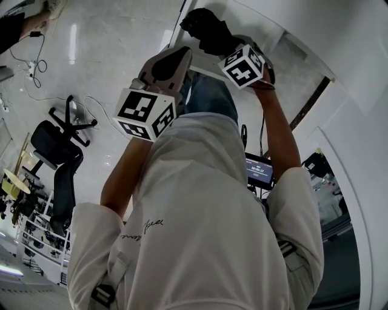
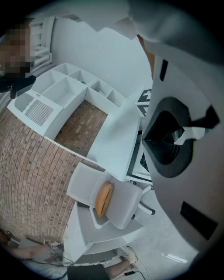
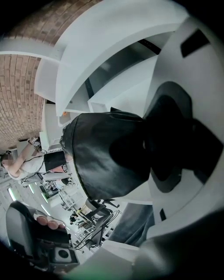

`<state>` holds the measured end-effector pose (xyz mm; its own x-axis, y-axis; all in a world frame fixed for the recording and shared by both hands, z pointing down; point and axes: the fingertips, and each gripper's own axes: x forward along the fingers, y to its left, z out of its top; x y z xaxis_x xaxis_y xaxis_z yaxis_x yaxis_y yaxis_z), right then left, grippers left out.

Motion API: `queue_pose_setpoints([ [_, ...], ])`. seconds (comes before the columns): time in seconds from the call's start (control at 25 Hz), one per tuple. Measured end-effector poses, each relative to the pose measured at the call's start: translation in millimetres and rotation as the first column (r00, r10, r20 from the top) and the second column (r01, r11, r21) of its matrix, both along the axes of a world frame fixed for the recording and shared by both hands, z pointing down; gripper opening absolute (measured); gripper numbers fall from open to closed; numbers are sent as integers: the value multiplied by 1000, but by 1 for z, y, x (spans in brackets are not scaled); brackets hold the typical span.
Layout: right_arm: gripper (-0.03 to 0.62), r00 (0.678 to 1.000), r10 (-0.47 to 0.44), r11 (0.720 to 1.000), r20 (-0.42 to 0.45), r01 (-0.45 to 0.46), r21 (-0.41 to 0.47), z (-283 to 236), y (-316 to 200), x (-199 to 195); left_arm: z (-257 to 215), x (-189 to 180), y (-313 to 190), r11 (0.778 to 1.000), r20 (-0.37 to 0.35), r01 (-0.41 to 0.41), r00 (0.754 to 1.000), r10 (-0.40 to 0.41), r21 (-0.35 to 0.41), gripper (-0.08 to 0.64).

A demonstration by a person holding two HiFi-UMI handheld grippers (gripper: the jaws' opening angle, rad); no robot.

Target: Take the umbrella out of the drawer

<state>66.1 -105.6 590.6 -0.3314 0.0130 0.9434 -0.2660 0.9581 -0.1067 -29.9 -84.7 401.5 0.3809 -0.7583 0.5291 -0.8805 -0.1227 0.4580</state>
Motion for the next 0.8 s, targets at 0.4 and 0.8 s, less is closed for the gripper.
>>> queue_pose_setpoints([
  [0.4, 247, 999, 36, 999, 26, -36, -5, -19, 8, -6, -5, -6, 0, 999, 1, -20, 1000, 20, 26, 17],
  [0.8, 247, 996, 77, 997, 55, -78, 10, -46, 9, -6, -13, -7, 7, 997, 13, -52, 999, 52, 51, 17],
])
